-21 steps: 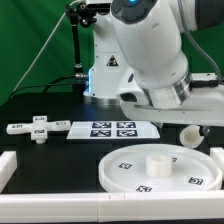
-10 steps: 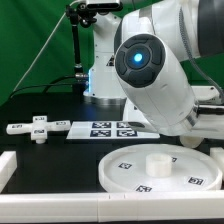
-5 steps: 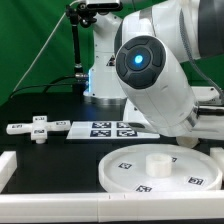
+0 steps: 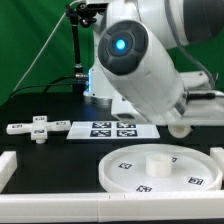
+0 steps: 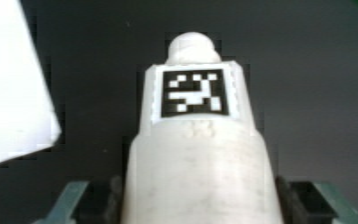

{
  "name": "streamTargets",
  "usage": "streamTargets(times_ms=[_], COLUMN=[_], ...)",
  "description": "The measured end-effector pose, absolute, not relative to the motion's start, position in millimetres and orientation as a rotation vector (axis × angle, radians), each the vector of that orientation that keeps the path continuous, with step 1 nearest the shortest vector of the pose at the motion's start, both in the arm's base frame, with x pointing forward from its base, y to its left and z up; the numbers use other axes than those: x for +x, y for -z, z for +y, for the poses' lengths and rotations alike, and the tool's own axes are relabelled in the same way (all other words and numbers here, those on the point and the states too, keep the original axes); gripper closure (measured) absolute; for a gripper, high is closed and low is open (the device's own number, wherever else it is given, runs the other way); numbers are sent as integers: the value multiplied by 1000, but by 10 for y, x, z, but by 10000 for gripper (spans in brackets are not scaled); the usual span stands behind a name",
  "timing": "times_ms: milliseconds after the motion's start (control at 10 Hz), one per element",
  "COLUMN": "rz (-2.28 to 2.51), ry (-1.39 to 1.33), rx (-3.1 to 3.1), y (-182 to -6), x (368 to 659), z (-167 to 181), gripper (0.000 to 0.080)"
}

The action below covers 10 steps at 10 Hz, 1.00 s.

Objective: Assemble round table

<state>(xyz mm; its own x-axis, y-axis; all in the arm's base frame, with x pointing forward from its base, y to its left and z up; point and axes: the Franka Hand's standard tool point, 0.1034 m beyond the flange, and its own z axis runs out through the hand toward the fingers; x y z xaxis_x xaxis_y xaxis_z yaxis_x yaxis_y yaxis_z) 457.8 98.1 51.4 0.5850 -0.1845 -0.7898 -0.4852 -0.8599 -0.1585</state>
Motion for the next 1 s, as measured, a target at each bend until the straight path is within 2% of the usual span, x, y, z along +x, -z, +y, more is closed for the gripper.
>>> streamTargets(times_ms=[200,500,700,800,1000], rz=[512,534,492,430,442], ry=[-1163,-1077,-820,-745,-569], rx=[-2439,-2483,-2595,-2643,-2699], y=[-744,-673,-536,-592,-813], x=[4769,4843,4944,4973,5164], z=[887,893,802,751,669], gripper=[390,390,390,390,390])
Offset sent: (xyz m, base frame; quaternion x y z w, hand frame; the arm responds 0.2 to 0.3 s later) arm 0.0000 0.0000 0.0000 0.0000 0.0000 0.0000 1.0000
